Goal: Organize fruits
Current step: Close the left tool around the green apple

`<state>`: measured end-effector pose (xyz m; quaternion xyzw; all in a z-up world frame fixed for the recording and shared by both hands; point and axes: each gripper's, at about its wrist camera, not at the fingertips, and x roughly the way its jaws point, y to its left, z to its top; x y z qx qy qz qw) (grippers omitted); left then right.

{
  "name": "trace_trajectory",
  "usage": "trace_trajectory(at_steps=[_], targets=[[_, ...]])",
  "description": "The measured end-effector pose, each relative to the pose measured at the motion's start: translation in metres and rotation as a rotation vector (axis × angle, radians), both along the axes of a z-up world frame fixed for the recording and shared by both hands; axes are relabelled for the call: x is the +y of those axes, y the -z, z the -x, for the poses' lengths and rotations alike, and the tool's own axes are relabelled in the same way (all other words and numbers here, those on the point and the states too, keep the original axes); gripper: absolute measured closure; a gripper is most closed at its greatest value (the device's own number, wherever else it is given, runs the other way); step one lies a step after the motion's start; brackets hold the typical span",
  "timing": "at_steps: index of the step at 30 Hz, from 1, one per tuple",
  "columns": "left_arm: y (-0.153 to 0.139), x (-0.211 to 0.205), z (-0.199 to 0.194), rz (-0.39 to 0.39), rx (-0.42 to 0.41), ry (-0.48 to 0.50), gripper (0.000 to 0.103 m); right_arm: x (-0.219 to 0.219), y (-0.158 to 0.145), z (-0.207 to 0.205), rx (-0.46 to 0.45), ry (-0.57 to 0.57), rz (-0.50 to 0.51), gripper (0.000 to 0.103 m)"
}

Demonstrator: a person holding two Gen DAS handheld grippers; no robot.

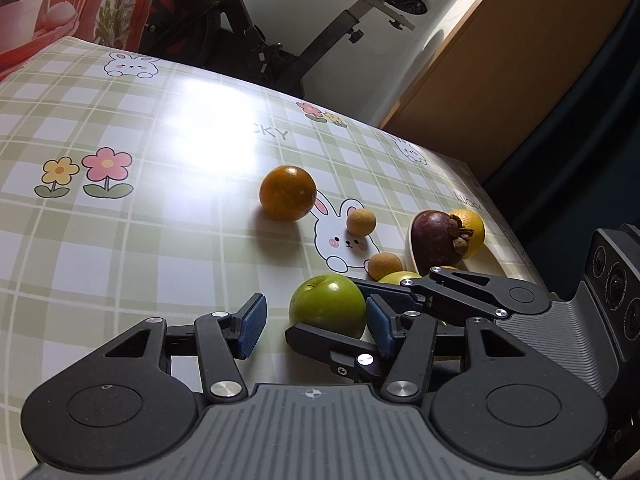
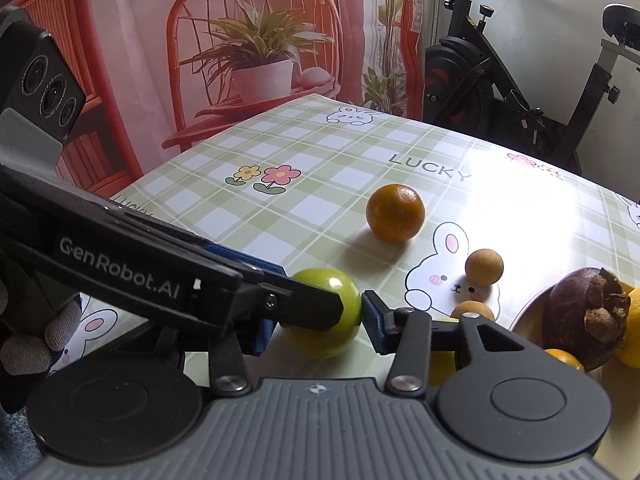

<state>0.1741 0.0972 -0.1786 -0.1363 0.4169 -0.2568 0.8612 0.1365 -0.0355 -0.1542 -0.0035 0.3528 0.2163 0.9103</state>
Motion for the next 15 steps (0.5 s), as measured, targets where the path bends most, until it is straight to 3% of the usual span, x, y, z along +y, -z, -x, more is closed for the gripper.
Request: trace_trajectory(at_steps=[3, 5, 15], targets=[[0.004, -0.001, 0.000, 0.018, 0.012, 0.001, 0.047, 0.000, 0.000, 0.002, -0.005, -0.003, 0.003, 0.055], [0.006, -0.003, 0.000, 0.023, 0.022, 0.006, 0.054, 0.001, 0.000, 0.004, -0.009, -0.017, 0.003, 0.055], [-0.021, -0.008, 0.016, -0.041, -0.028, -0.005, 0.055, 0.000, -0.015, 0.023, -0.096, -0.026, -0.029, 0.055]])
